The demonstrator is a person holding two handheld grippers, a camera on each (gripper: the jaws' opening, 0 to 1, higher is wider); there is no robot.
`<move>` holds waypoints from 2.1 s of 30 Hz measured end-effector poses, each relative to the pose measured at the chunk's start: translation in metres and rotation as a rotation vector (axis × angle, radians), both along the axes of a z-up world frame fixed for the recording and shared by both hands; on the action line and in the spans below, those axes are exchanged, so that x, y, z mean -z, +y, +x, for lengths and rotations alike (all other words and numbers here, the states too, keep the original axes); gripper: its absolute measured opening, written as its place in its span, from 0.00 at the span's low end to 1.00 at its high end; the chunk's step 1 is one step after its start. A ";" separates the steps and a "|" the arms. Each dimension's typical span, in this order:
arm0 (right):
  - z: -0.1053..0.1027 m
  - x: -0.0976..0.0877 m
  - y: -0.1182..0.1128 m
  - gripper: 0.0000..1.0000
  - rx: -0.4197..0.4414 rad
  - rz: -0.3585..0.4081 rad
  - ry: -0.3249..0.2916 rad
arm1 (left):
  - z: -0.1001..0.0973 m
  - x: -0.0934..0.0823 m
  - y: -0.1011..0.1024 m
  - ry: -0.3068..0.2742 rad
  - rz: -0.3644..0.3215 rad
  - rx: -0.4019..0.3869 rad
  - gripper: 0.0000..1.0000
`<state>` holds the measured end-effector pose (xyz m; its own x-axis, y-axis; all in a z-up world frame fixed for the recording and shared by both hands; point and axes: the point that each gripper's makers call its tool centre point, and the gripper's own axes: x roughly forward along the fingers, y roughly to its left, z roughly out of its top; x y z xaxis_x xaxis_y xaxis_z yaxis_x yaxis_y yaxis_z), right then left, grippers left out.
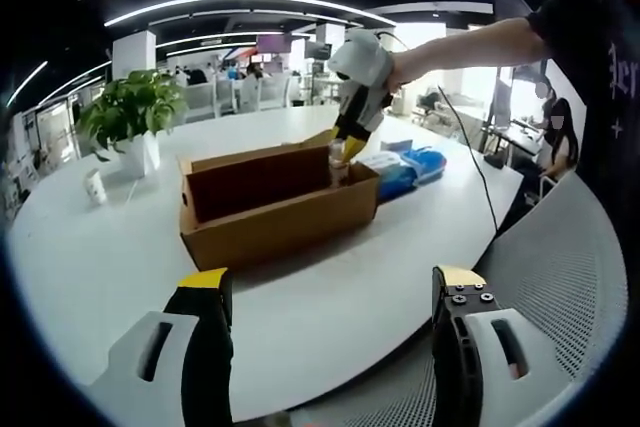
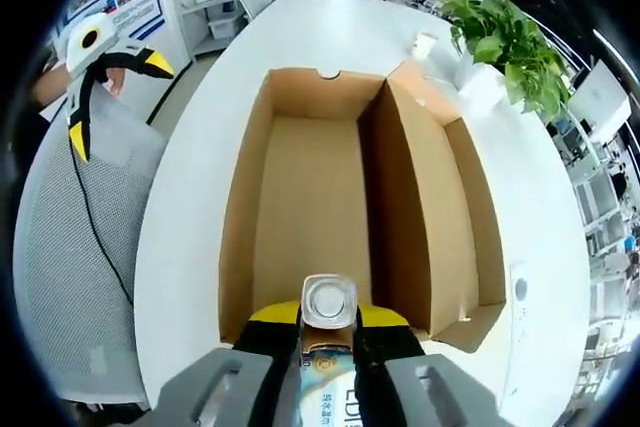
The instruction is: Operate the shoe box by opening the lid, removing the specified soft item, and placing it in the target area until the item is outside and the box remains undamaged.
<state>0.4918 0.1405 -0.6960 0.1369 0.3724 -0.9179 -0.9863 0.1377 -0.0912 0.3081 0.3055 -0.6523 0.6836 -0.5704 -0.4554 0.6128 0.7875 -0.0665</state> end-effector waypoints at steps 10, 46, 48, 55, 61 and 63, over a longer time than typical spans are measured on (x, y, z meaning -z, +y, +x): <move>0.001 -0.012 0.003 0.13 0.014 0.050 0.004 | 0.000 0.000 0.000 -0.001 -0.004 0.000 0.81; 0.022 -0.092 -0.024 0.13 0.075 0.185 -0.042 | 0.000 0.000 -0.001 0.003 -0.009 0.001 0.81; 0.025 -0.095 -0.028 0.13 0.085 0.187 -0.048 | 0.000 0.000 -0.001 0.004 -0.009 0.002 0.81; 0.032 -0.102 -0.042 0.13 0.104 0.189 -0.067 | 0.000 0.000 -0.002 0.007 -0.010 0.004 0.81; 0.038 -0.101 -0.054 0.13 0.121 0.183 -0.075 | 0.000 0.001 -0.002 0.008 -0.009 0.005 0.81; 0.040 -0.100 -0.057 0.13 0.131 0.183 -0.077 | 0.000 0.001 -0.002 0.009 -0.009 0.006 0.81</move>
<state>0.5318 0.0832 -0.5963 0.2617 0.5060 -0.8219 -0.9501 0.2848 -0.1272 0.3082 0.3038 -0.6532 0.6760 -0.5786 -0.4563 0.6171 0.7830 -0.0785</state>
